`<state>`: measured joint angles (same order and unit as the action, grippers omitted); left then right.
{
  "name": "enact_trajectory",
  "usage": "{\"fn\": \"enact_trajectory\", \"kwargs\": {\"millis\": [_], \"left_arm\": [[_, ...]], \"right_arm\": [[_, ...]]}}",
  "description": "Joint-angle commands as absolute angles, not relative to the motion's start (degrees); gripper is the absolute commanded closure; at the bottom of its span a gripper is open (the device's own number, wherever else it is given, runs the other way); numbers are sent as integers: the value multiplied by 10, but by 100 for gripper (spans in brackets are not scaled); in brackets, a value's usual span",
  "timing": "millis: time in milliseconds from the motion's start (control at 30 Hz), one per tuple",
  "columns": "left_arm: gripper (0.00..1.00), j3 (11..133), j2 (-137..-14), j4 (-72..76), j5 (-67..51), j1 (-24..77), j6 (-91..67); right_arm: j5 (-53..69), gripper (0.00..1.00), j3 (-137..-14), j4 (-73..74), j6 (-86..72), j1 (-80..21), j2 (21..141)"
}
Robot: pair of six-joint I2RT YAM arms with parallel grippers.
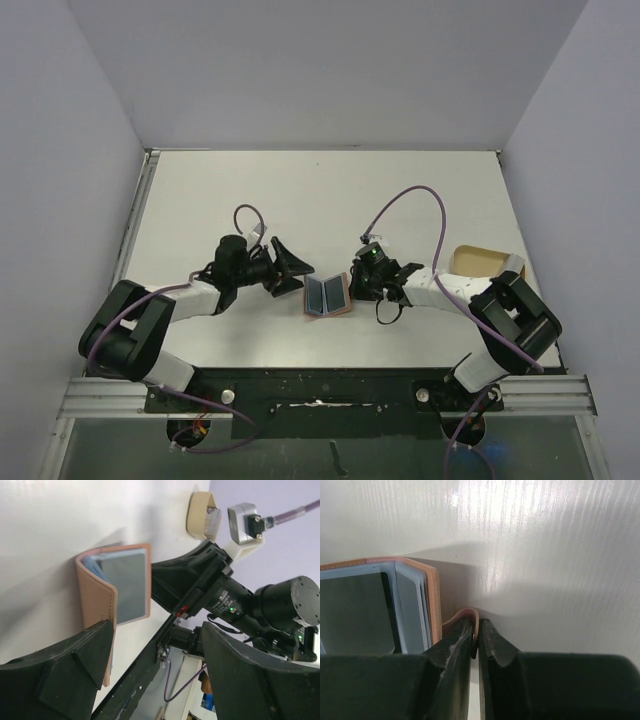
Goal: Put the credit cards into the card holder
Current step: Close the card holder at the center of the board.
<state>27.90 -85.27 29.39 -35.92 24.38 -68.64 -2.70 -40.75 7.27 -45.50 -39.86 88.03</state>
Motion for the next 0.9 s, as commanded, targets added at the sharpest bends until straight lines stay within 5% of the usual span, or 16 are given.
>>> {"fn": "enact_trajectory", "kwargs": {"millis": [0,267,867], "left_arm": [[30,288,-862,388,-377,274,-726],[36,326,-922,403,-365,315,-717],[74,398,-993,309,-335,322,-619]], "right_arm": [[-37,95,-408,57,-458,-405,883],[-37,90,-420,66,-452,-408,876],[-47,82,-391,78,-437,-383,800]]}}
